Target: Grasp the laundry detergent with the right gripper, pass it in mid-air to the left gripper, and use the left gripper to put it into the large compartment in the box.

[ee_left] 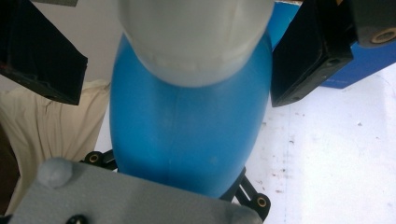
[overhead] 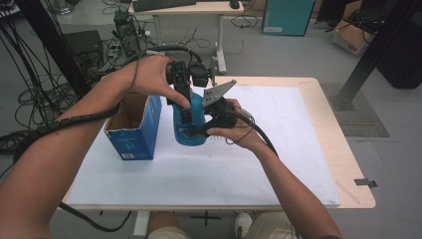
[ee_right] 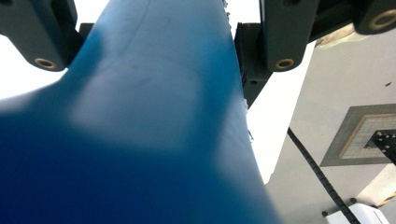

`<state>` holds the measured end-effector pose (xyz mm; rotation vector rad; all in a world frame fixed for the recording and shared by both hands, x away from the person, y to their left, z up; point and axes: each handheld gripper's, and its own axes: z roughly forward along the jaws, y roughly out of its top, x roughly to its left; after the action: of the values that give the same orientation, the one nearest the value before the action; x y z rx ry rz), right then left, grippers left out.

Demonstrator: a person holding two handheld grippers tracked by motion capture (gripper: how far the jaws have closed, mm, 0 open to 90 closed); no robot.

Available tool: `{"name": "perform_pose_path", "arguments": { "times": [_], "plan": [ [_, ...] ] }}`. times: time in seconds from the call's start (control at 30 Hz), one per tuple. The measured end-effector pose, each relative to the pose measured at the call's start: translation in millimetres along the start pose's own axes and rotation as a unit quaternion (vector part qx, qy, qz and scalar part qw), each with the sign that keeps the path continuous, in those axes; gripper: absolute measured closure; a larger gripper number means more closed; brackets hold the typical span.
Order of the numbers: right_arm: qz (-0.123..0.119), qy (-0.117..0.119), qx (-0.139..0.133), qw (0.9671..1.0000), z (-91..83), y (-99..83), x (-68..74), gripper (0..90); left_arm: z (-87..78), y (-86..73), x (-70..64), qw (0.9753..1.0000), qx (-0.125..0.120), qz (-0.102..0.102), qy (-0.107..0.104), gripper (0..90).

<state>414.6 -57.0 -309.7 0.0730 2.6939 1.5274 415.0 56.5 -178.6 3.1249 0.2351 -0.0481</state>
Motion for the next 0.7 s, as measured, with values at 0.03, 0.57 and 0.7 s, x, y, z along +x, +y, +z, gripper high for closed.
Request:
{"name": "perform_pose_path", "arguments": {
  "times": [0.03,0.57,0.7],
  "plan": [
    [-0.001,0.002,-0.002,1.0,-0.1,0.2,0.0,42.5,0.2,0.4,0.1,1.0,0.001,-0.001,-0.001,5.3],
    [-0.002,0.003,-0.004,1.0,-1.1,0.4,1.1,42.5,-1.7,2.0,0.9,0.9999,0.013,0.004,0.01,9.1],
    [-0.014,0.003,-0.007,0.9999,-2.3,1.7,0.9,42.5,-1.2,1.8,1.3,0.9998,0.019,0.006,0.008,11.2]
  ]
}}
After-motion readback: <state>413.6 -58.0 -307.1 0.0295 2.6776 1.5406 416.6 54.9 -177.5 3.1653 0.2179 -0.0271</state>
